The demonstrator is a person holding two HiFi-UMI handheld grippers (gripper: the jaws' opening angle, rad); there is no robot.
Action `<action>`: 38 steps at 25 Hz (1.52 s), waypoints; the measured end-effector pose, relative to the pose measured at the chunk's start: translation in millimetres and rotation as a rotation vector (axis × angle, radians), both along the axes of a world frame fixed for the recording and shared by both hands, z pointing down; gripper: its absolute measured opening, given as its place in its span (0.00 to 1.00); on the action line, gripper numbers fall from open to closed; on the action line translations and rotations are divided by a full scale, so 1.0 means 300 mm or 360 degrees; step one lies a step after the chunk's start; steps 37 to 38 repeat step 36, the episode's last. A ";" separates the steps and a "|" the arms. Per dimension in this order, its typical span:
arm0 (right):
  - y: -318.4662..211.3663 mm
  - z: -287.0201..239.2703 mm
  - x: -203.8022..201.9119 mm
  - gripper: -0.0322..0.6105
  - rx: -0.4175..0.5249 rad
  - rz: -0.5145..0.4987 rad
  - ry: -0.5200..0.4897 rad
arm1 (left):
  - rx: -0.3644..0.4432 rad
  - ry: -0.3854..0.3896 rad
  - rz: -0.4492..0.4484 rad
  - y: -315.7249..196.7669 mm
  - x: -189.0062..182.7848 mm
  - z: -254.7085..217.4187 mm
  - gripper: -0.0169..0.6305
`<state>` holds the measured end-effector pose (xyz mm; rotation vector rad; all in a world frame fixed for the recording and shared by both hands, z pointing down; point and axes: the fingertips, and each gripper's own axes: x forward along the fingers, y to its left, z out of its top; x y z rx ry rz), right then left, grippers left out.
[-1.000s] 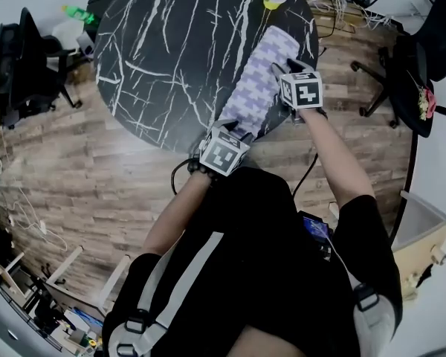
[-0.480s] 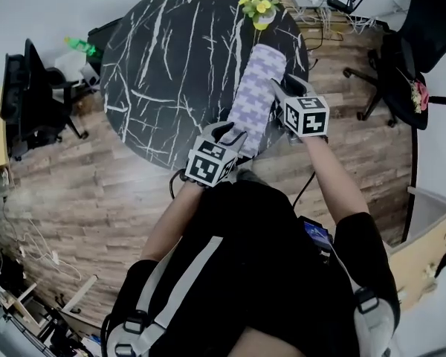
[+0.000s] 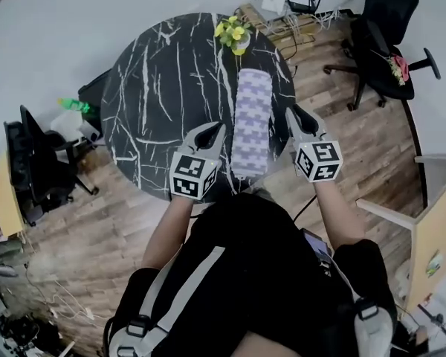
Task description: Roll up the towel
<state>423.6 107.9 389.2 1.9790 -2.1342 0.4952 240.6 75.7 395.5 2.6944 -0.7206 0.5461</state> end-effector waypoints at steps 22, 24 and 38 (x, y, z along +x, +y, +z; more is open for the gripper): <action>0.140 -0.144 -0.195 0.06 0.0249 0.0274 0.0015 | 0.0210 0.0216 -0.0071 -0.091 -0.299 -0.162 0.04; 0.137 -0.151 -0.208 0.06 0.0252 0.0256 0.0018 | 0.0196 0.0230 -0.0083 -0.093 -0.305 -0.161 0.04; 0.091 -0.186 -0.199 0.06 0.0281 0.0195 0.0034 | 0.0209 0.0251 -0.0068 -0.080 -0.266 -0.168 0.04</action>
